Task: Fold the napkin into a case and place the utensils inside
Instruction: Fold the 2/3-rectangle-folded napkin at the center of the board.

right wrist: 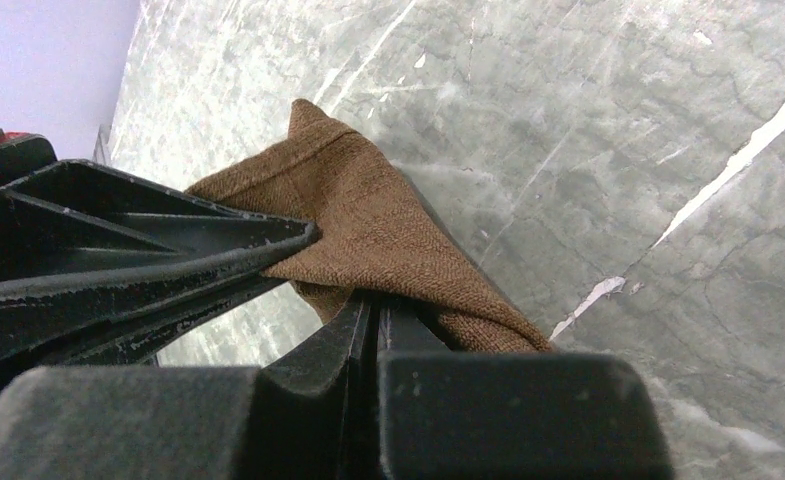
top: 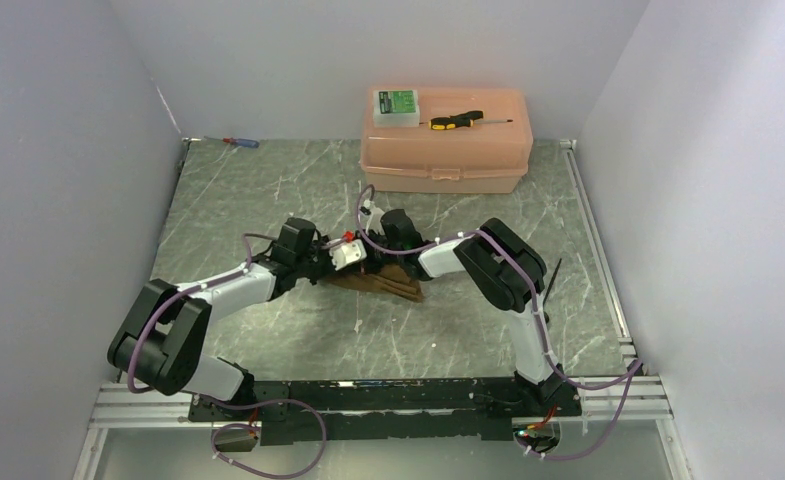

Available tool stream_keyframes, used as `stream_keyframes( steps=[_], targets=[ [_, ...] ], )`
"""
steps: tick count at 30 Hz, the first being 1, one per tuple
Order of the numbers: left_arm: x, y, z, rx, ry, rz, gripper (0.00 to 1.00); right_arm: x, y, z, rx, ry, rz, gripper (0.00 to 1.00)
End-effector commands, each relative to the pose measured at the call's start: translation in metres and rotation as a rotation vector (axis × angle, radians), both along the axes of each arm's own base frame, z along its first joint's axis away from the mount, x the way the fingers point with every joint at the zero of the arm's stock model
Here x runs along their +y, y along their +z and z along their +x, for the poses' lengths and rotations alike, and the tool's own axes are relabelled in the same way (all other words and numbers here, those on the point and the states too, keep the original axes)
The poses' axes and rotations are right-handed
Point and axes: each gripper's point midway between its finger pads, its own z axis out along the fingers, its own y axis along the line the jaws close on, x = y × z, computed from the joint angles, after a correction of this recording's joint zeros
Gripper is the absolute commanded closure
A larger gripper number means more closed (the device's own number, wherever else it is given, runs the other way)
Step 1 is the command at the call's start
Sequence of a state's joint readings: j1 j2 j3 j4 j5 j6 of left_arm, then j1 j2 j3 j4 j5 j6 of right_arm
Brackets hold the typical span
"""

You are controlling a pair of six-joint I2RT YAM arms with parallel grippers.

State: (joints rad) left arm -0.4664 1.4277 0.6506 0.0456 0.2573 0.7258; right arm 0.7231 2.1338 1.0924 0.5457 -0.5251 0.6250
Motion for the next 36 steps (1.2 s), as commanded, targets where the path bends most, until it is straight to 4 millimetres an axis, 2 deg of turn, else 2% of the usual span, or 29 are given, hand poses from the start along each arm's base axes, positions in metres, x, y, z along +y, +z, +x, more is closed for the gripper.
stream_keyframes(
  steps=[1,4,9,13,19,28,36],
  targets=[
    [-0.006,0.033,0.021,-0.141,0.03,-0.051,0.97,-0.029,-0.059,-0.007,0.105,-0.07,-0.195,1.0],
    [-0.005,0.037,0.026,-0.129,0.08,-0.074,0.97,-0.03,-0.06,-0.01,0.119,-0.073,-0.182,1.0],
    [-0.009,0.039,0.017,-0.083,0.088,-0.123,0.97,-0.027,-0.054,-0.01,0.126,-0.077,-0.152,1.0],
    [-0.013,0.027,0.003,-0.081,0.019,-0.09,0.97,-0.022,-0.035,-0.002,0.109,-0.096,-0.129,1.0],
    [-0.015,0.021,0.003,-0.156,-0.044,-0.048,0.97,-0.013,-0.014,0.008,0.11,-0.115,-0.113,1.0],
    [-0.016,0.009,0.003,-0.233,-0.117,0.012,0.95,0.006,0.012,0.01,0.12,-0.078,-0.052,1.0],
    [-0.015,-0.008,-0.005,-0.278,-0.208,0.08,0.94,0.027,0.046,0.007,0.13,0.013,0.06,1.0]
  ],
)
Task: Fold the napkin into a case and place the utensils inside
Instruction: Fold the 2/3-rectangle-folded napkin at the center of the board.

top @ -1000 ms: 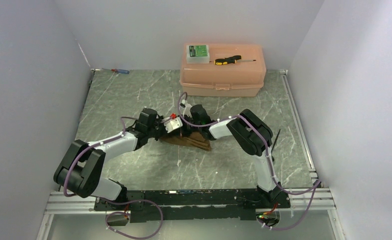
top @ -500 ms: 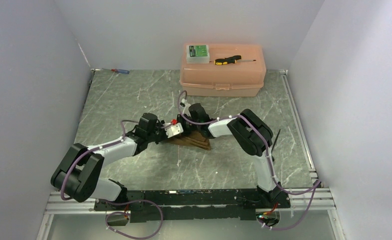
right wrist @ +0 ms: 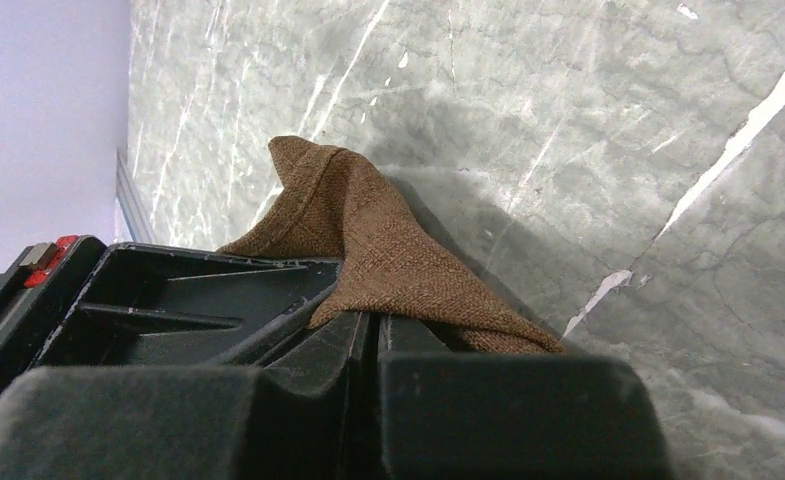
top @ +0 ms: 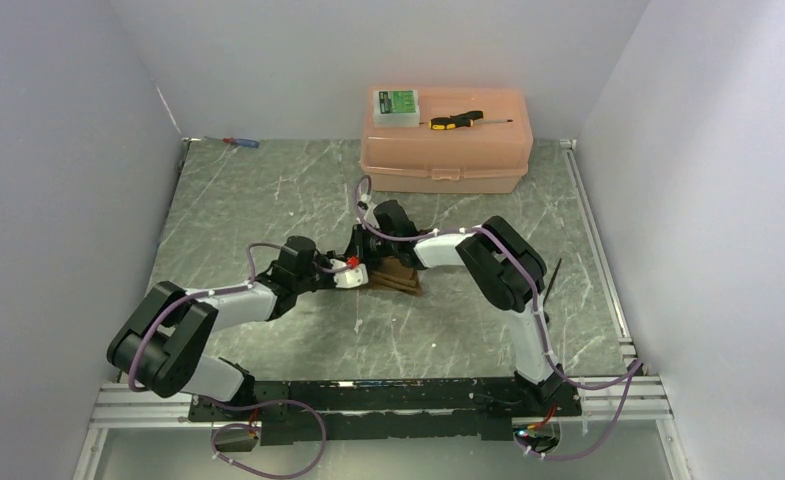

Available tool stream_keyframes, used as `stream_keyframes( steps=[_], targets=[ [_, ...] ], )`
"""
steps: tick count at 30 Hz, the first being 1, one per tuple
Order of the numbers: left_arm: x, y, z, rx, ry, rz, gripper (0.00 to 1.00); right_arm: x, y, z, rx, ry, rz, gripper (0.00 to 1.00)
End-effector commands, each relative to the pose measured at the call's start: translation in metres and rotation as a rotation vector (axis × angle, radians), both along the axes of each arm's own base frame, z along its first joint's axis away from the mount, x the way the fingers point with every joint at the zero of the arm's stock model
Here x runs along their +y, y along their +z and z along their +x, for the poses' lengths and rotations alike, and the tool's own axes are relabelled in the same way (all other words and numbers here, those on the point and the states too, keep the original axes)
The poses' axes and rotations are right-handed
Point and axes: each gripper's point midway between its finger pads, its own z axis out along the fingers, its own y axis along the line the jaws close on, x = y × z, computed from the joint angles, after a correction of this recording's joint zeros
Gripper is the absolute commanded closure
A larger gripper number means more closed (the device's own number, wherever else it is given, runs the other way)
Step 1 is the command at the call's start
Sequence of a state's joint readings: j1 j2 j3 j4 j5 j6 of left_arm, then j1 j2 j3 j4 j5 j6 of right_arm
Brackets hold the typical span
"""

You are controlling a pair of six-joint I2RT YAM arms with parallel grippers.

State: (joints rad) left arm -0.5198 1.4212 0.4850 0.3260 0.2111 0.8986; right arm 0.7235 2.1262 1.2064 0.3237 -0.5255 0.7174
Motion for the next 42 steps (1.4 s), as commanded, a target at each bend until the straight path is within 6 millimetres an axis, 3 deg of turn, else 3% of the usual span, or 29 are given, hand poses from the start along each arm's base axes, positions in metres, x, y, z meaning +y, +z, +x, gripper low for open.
stream_keyframes(
  steps=[1,4,7,14,19,22,24,34,37,38,40,42],
  targets=[
    [-0.008,-0.003,-0.003,-0.062,-0.097,0.034,0.93,0.025,0.039,0.004,-0.019,0.062,0.135,1.0],
    [-0.006,-0.009,-0.006,-0.063,-0.117,0.061,0.93,0.035,0.052,0.0,-0.02,0.12,0.192,1.0],
    [-0.005,-0.013,-0.009,-0.069,-0.133,0.077,0.93,0.037,0.048,0.003,-0.024,0.142,0.177,1.0],
    [-0.005,-0.003,0.001,-0.082,-0.093,0.057,0.93,0.018,-0.011,0.014,0.073,0.11,0.116,1.0],
    [0.001,0.02,0.026,-0.033,0.094,-0.01,0.94,0.0,-0.056,0.005,0.117,0.092,0.017,1.0],
    [0.006,0.027,0.032,-0.004,0.166,-0.034,0.92,-0.007,-0.072,-0.005,0.15,0.087,0.0,1.0],
    [0.007,0.027,0.03,0.02,0.177,-0.038,0.86,-0.01,-0.075,-0.009,0.158,0.087,-0.004,1.0],
    [0.001,0.033,0.025,0.115,0.191,-0.064,0.79,-0.012,-0.074,-0.008,0.147,0.093,-0.012,1.0],
    [-0.002,0.043,0.024,0.126,0.19,-0.086,0.75,-0.013,-0.074,-0.008,0.149,0.092,-0.015,1.0],
    [-0.003,0.047,0.024,0.125,0.191,-0.093,0.72,-0.013,-0.074,-0.008,0.151,0.091,-0.013,1.0],
    [-0.005,0.05,0.022,0.133,0.179,-0.093,0.54,-0.013,-0.074,-0.008,0.153,0.091,-0.013,1.0],
    [-0.005,0.05,0.021,0.139,0.17,-0.082,0.44,-0.013,-0.074,-0.008,0.155,0.089,-0.01,1.0]
  ],
)
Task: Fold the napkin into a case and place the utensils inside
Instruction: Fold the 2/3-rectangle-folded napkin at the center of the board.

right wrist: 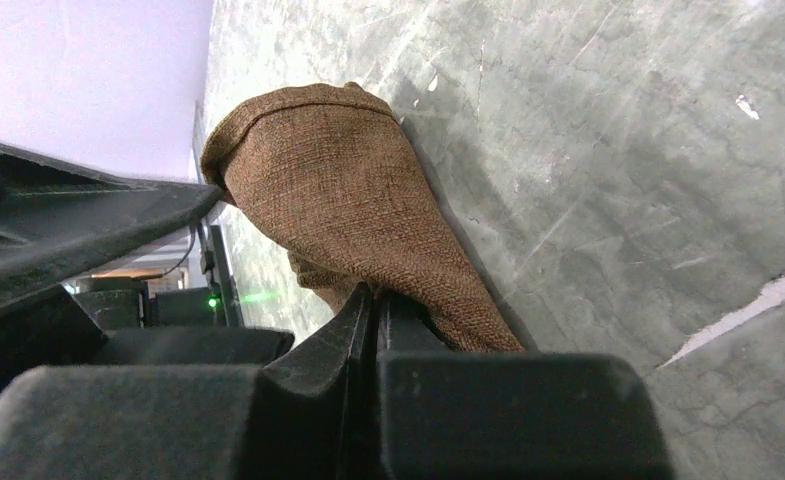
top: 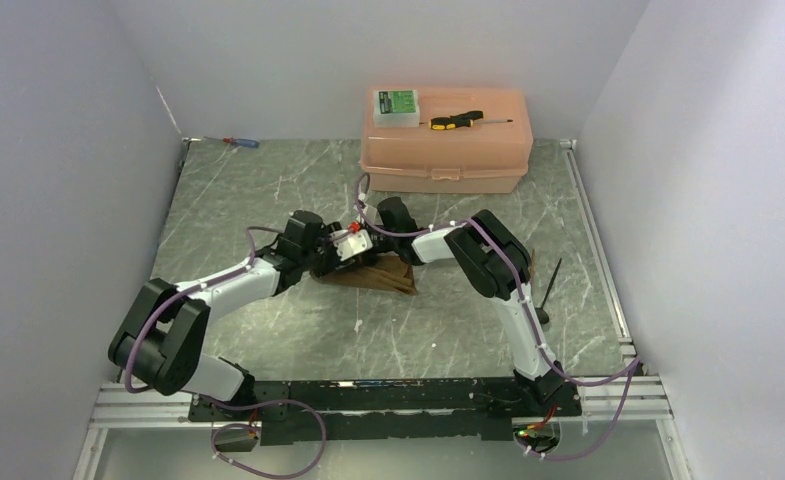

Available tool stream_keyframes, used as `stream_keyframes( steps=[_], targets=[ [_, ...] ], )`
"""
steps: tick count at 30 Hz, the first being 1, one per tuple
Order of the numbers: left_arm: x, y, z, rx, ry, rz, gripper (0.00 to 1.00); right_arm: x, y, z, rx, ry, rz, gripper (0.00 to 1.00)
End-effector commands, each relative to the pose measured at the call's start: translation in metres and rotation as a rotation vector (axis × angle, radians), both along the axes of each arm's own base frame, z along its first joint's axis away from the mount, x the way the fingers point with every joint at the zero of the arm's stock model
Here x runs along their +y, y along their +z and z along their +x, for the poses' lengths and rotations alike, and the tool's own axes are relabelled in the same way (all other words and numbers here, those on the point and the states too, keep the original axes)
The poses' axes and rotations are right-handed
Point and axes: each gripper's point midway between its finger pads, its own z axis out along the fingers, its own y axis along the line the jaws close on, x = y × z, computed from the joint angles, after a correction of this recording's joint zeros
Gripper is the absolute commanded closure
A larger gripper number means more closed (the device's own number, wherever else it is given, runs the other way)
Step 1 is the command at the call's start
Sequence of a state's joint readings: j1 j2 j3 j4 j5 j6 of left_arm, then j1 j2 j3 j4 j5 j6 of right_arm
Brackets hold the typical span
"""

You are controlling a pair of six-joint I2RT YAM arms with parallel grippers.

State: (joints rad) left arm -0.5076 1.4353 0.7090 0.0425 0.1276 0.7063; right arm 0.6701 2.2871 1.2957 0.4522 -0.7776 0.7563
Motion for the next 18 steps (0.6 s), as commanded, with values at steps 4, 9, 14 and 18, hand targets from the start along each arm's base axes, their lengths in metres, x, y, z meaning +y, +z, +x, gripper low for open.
stream_keyframes(
  steps=[4,9,14,18],
  targets=[
    [-0.005,0.011,-0.003,-0.017,-0.032,-0.005,0.28,-0.023,-0.061,-0.012,0.065,-0.043,-0.158,1.0],
    [0.002,0.0,0.011,-0.077,-0.004,0.042,0.33,-0.022,-0.056,-0.013,0.06,-0.042,-0.146,1.0],
    [0.002,-0.009,0.02,-0.099,0.003,0.061,0.34,-0.02,-0.046,-0.011,0.046,-0.033,-0.13,1.0],
    [0.004,-0.019,0.017,-0.1,-0.016,0.081,0.34,-0.019,-0.042,-0.012,0.043,-0.023,-0.118,1.0]
  ],
)
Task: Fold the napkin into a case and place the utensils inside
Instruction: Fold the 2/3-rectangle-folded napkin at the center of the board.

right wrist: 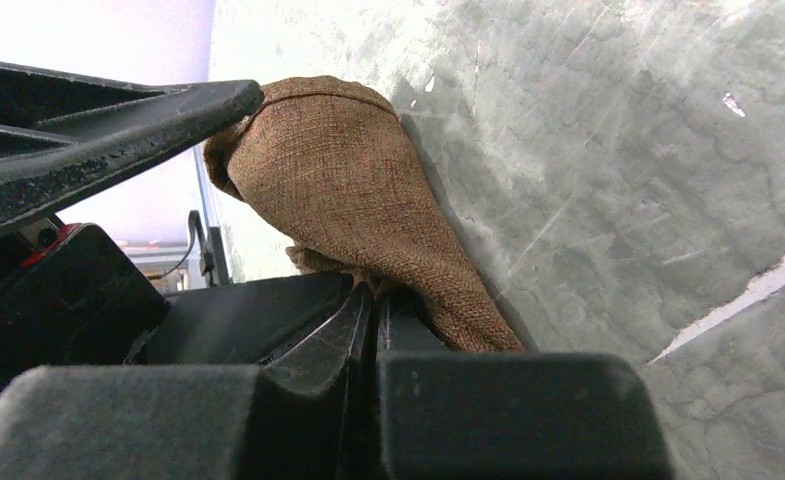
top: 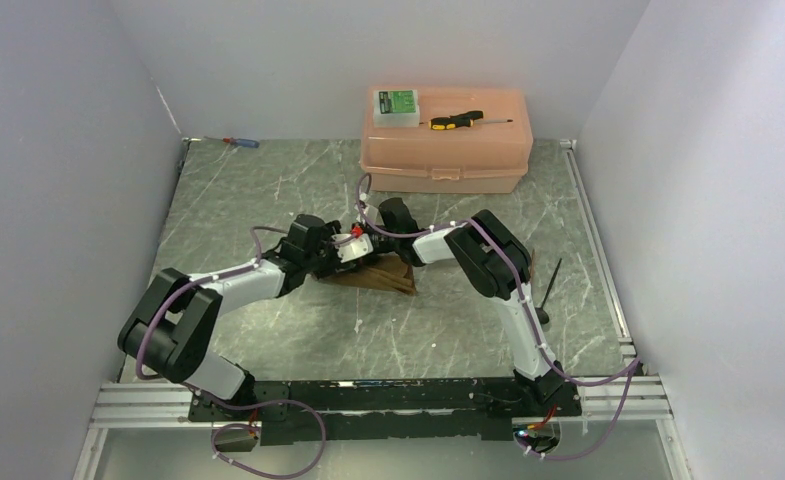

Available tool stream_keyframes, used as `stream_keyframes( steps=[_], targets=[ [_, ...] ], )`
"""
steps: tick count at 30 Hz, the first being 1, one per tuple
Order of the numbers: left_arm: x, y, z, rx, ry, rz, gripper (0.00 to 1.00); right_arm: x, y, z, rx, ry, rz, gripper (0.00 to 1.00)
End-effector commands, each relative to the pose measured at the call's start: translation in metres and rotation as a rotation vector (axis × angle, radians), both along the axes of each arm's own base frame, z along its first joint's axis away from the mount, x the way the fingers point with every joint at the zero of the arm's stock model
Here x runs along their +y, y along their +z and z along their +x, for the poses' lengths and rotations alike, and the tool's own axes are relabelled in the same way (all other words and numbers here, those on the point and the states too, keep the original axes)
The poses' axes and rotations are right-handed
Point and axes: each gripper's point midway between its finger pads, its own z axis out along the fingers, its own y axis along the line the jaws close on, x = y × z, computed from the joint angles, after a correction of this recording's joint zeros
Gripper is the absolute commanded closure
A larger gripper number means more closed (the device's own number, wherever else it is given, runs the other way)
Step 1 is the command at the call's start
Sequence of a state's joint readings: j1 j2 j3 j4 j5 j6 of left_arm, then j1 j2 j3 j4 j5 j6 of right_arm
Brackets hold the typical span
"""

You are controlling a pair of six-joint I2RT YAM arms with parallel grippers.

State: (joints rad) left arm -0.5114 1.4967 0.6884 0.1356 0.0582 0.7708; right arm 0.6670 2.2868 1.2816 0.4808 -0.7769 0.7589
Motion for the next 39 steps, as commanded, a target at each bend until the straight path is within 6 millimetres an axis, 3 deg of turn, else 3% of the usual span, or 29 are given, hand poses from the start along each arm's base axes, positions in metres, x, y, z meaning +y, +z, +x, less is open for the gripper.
stream_keyframes(
  steps=[1,6,11,14,16,21,28,33,39],
  targets=[
    [-0.002,-0.008,0.004,-0.043,-0.027,0.016,0.35,-0.017,-0.041,-0.014,0.052,-0.015,-0.124,1.0],
    [0.005,-0.021,-0.006,-0.029,-0.064,0.058,0.47,-0.014,-0.033,-0.014,0.049,0.003,-0.094,1.0],
    [0.003,-0.029,-0.017,0.004,-0.098,0.05,0.49,-0.009,-0.022,-0.013,0.047,0.019,-0.066,1.0],
    [0.002,-0.033,-0.019,-0.007,-0.125,0.057,0.56,-0.005,-0.015,-0.012,0.053,0.025,-0.042,1.0],
    [0.003,-0.038,-0.022,-0.016,-0.151,0.076,0.64,-0.002,-0.007,-0.011,0.055,0.034,-0.023,1.0],
    [0.003,-0.037,-0.022,-0.058,-0.178,0.085,0.96,0.005,0.011,-0.004,0.034,0.041,-0.001,1.0],
    [-0.006,-0.008,-0.005,-0.057,-0.078,-0.001,0.97,0.008,0.004,-0.001,0.058,0.027,-0.026,1.0],
    [-0.012,0.01,-0.003,-0.033,-0.039,-0.061,0.97,0.012,0.012,0.003,0.046,0.025,-0.02,1.0],
    [-0.012,0.005,-0.016,-0.007,-0.075,-0.055,0.97,0.017,0.021,0.007,0.046,0.019,-0.011,1.0]
  ],
)
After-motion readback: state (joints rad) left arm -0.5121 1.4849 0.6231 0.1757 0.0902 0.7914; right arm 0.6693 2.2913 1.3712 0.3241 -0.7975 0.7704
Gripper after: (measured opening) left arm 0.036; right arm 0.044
